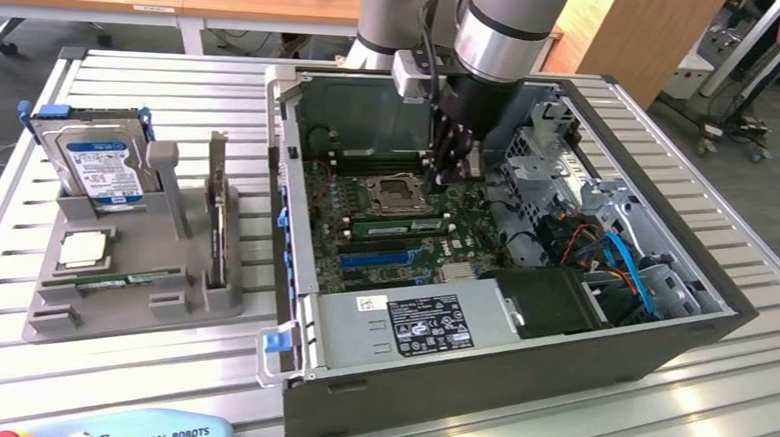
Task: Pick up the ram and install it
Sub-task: 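Press down the ram until it locks into place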
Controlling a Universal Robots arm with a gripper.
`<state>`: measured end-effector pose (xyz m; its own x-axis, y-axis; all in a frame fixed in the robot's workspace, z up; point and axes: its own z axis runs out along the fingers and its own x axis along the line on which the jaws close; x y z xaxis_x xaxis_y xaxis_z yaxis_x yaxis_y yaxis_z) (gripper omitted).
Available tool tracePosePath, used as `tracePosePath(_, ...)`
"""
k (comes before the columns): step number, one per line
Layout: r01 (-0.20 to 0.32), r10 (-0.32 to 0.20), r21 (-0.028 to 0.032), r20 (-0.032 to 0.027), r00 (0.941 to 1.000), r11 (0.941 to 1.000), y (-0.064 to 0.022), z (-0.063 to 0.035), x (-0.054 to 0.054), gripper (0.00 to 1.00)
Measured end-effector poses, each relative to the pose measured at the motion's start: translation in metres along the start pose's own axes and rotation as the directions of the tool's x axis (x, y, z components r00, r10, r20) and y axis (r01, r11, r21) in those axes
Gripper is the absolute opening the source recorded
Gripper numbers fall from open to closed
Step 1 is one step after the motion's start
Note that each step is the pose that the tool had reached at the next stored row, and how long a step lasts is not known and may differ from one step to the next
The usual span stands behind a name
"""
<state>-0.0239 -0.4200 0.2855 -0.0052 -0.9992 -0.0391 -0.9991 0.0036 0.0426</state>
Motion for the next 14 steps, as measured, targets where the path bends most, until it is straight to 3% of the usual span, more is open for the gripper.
tracePosePath(14, 0.0, 0.0, 0.0, 0.0, 1.0, 1.0, -0.0322, -0.0013, 0.0, 0.1)
